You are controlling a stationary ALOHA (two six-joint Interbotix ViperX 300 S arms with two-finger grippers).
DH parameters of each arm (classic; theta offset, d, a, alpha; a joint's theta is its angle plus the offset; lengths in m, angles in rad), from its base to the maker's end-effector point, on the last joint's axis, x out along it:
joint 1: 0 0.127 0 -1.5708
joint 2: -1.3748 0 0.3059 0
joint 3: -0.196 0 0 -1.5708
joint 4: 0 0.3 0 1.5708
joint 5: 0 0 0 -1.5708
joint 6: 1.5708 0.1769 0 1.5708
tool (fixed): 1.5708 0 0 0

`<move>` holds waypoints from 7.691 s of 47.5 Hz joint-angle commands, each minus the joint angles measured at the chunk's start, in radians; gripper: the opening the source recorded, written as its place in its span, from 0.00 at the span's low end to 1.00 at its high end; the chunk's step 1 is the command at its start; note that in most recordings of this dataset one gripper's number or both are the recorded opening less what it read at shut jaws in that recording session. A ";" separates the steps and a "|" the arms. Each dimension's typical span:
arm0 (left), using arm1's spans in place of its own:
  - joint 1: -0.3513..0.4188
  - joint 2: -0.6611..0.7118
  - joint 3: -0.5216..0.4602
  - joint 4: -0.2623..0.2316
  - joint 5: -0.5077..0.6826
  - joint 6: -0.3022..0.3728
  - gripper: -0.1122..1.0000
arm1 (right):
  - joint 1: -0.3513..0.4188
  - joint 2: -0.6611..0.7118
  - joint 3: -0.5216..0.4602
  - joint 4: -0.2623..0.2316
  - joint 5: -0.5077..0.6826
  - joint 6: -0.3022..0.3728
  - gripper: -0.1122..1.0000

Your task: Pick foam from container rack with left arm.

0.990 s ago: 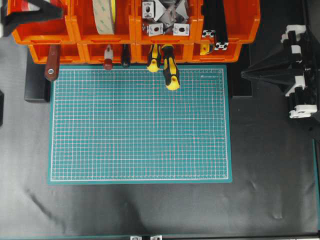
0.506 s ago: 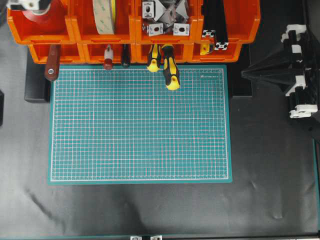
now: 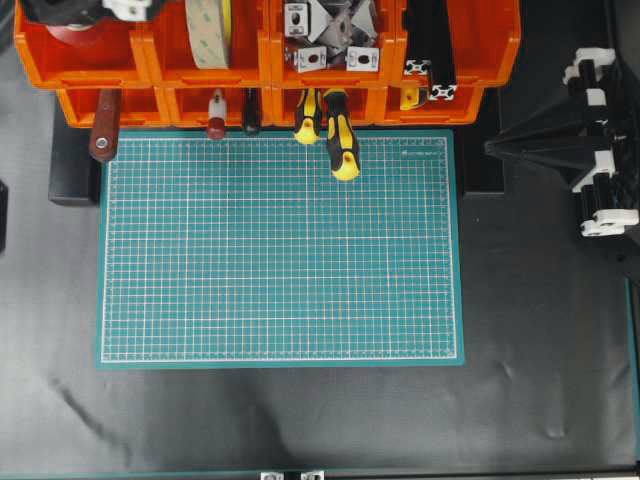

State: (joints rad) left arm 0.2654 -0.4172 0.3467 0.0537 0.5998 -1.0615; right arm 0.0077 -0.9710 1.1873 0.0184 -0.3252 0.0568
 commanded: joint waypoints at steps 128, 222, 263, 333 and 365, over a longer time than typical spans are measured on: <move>-0.505 0.383 -0.029 0.014 0.032 0.741 0.33 | 0.043 -0.146 -0.153 0.008 0.104 0.006 0.10; -0.558 -0.560 0.387 0.012 -0.236 0.971 0.81 | 0.075 -0.143 -0.121 0.008 0.202 0.005 0.10; -0.505 -0.624 0.454 0.012 -0.236 0.966 0.81 | 0.089 -0.143 -0.101 0.008 0.204 0.005 0.10; -0.477 -0.641 0.479 0.014 -0.236 0.963 0.81 | 0.089 -0.149 -0.077 0.008 0.204 0.005 0.10; -0.469 -0.657 0.499 0.012 -0.236 0.962 0.80 | 0.089 -0.143 -0.072 0.008 0.204 0.005 0.10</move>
State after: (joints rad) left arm -0.2086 -1.0738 0.8544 0.0644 0.3728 -0.0982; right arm 0.0951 -1.1259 1.1244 0.0230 -0.1227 0.0614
